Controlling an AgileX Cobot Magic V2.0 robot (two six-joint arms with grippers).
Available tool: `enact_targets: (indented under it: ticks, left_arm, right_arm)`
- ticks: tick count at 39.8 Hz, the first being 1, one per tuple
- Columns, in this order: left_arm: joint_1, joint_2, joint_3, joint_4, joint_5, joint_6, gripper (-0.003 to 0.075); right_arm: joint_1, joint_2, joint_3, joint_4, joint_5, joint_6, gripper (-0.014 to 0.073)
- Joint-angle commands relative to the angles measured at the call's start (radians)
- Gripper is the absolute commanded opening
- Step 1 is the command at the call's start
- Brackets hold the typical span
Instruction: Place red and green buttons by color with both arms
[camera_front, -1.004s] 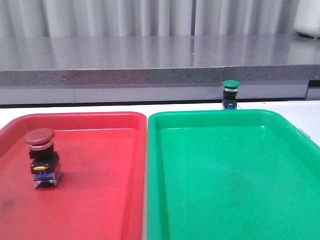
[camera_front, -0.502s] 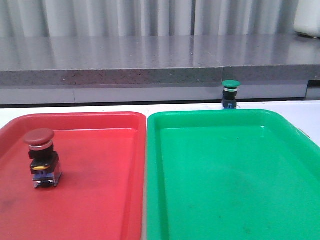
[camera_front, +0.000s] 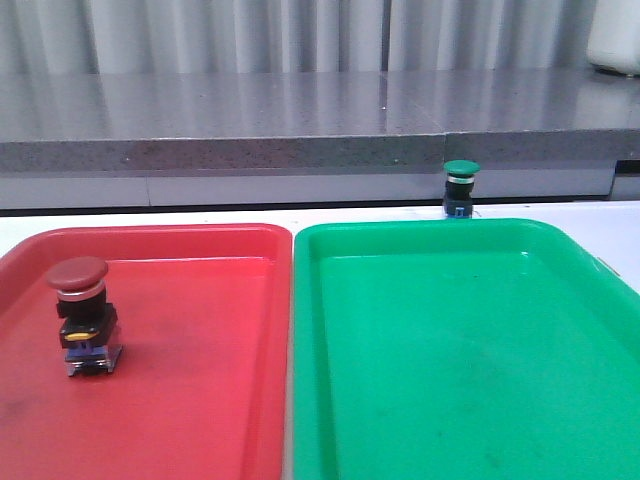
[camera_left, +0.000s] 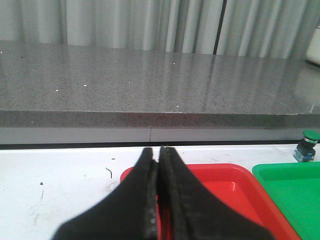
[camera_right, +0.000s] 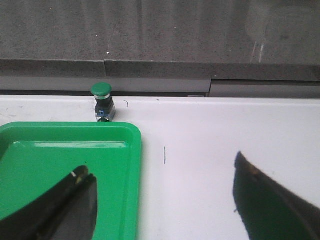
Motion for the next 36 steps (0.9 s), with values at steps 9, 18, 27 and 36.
enact_targets:
  ticks: [9,18,27,36]
  left_arm:
    - [0.004,0.011,-0.028,-0.009,-0.079,-0.012,-0.002]
    - [0.004,0.011,-0.028,-0.009,-0.079,-0.012,-0.002]
    - [0.004,0.011,-0.028,-0.009,-0.079,-0.012,-0.002]
    - [0.004,0.011,-0.028,-0.009,-0.079,-0.012,-0.002]
  right_arm:
    - [0.0,0.031,-0.031,0.001,-0.176,-0.001,0.0577]
    - [0.0,0.277,-0.125,0.001,-0.259,-0.001,0.0577]
    - [0.001,0.625,-0.333,0.005,-0.242,-0.001,0.0577]
    - [0.085,0.89,-0.508,0.007,-0.223,-0.001,0.0577]
